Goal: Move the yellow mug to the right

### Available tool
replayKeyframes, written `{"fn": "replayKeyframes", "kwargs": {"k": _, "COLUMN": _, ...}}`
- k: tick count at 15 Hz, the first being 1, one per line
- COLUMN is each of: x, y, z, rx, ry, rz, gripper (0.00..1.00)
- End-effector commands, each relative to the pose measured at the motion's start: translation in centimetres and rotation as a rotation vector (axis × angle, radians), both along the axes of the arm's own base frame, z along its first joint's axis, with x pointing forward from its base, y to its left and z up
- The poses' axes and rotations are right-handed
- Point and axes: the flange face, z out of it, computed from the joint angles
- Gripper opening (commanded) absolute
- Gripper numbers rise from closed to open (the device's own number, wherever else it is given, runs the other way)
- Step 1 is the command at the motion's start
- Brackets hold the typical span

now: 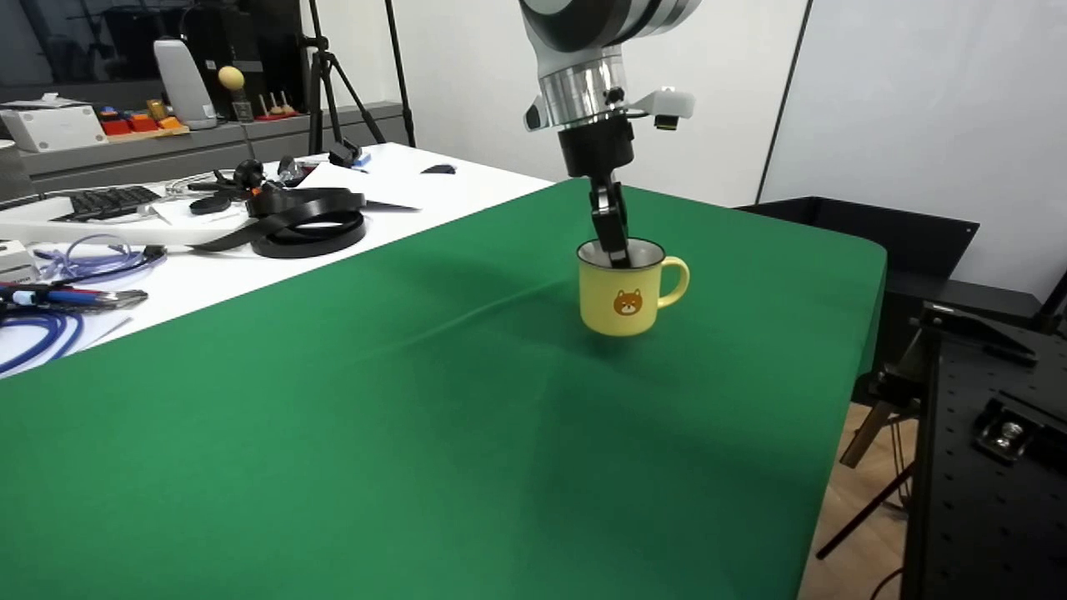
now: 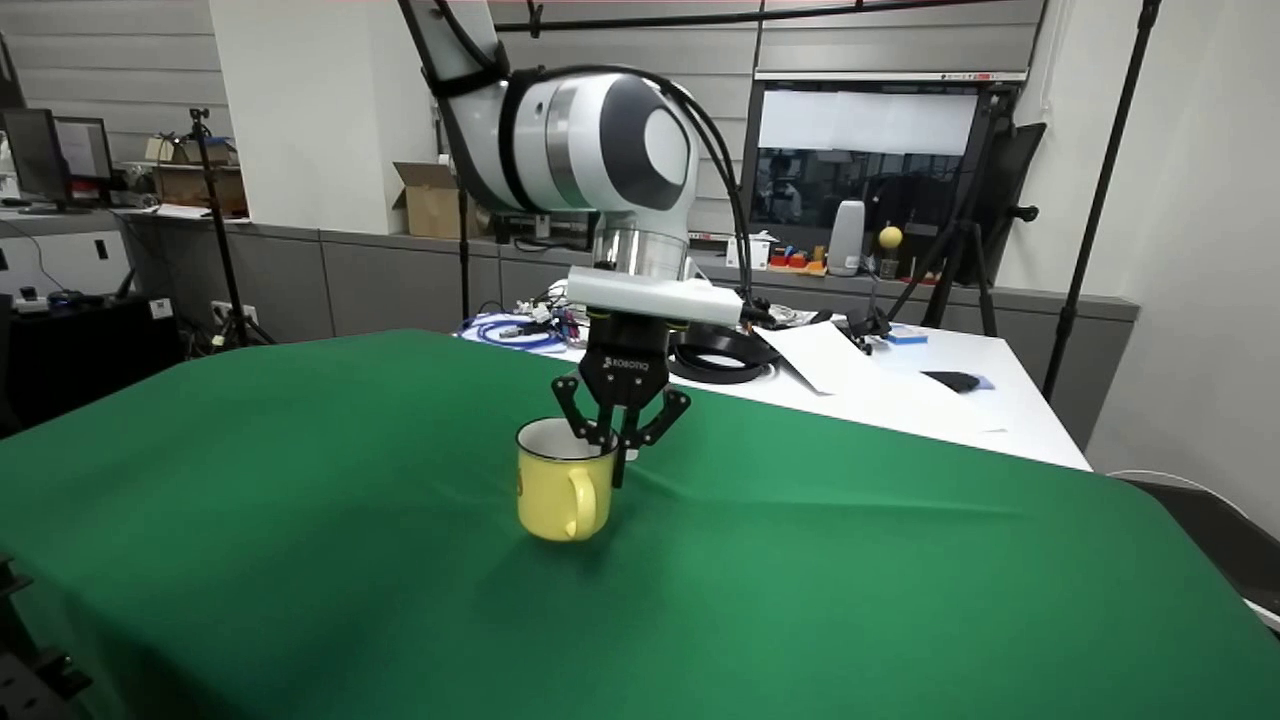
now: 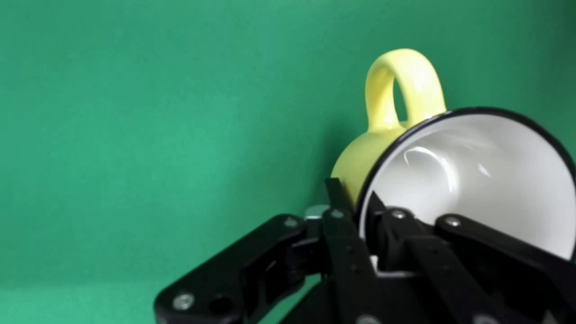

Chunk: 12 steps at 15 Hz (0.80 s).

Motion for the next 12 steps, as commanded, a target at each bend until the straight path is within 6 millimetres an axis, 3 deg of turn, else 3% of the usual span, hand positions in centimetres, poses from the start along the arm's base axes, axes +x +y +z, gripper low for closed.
{"fn": "replayKeyframes", "kwargs": {"k": 1, "x": -0.1, "y": -0.6, "z": 0.1, "rx": 0.005, "ry": 0.011, "rz": -0.026, "gripper": 0.20}}
{"fn": "replayKeyframes", "kwargs": {"k": 2, "x": -0.1, "y": -0.6, "z": 0.0, "rx": 0.004, "ry": 0.014, "rz": -0.030, "gripper": 0.37}}
{"fn": "replayKeyframes", "kwargs": {"k": 8, "x": -0.1, "y": -0.3, "z": 0.2, "rx": 0.000, "ry": 0.008, "rz": -0.028, "gripper": 0.77}}
{"fn": "replayKeyframes", "kwargs": {"k": 12, "x": -0.2, "y": 1.4, "z": 2.3, "rx": -0.034, "ry": -0.038, "rz": 0.007, "gripper": 0.99}}
